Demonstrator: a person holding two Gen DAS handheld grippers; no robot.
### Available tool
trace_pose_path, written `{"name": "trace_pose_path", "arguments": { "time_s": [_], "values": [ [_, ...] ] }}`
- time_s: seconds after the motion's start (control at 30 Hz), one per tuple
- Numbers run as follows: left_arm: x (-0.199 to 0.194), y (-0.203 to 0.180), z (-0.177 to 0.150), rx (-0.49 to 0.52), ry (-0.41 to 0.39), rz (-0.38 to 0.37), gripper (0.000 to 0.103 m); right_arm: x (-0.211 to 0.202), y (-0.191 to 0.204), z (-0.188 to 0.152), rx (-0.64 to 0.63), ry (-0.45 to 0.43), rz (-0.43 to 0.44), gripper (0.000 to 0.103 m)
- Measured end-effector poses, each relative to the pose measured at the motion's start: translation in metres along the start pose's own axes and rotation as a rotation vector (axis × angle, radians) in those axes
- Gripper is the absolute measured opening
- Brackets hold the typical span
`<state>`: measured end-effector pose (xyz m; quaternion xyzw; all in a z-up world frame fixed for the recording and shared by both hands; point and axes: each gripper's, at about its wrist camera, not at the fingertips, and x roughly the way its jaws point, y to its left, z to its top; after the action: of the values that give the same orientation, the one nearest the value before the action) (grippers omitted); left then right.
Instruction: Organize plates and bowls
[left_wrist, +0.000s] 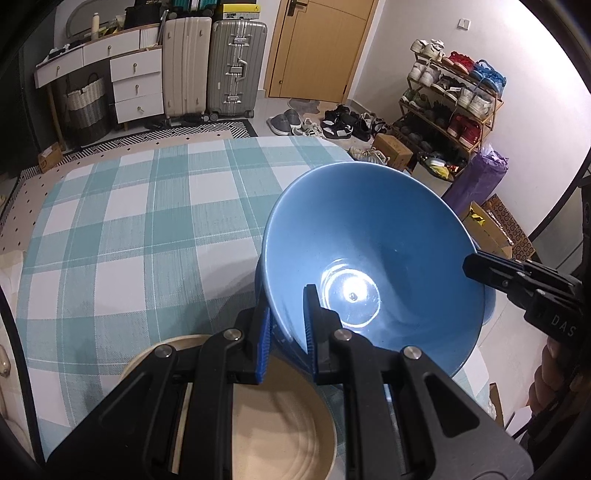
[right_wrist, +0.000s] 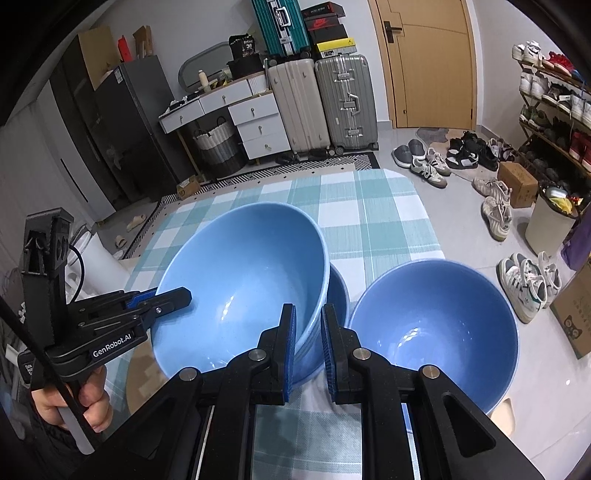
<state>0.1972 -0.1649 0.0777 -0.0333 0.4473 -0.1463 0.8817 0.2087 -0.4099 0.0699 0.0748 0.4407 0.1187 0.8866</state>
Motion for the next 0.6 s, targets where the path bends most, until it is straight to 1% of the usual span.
{"name": "trace_pose_path", "arguments": {
  "time_s": [0.43,0.6],
  "values": [
    [0.025,0.001,-0.006,0.022,0.012,0.027,0.012,0.018,-0.010,-0.010,0.001,0.025,-0.014,0.014],
    [0.036,0.001,-0.008,0.040,0.013,0.057,0.012,0.025,-0.011,-0.012,-0.005,0.037,-0.024,0.014]
  ]
}}
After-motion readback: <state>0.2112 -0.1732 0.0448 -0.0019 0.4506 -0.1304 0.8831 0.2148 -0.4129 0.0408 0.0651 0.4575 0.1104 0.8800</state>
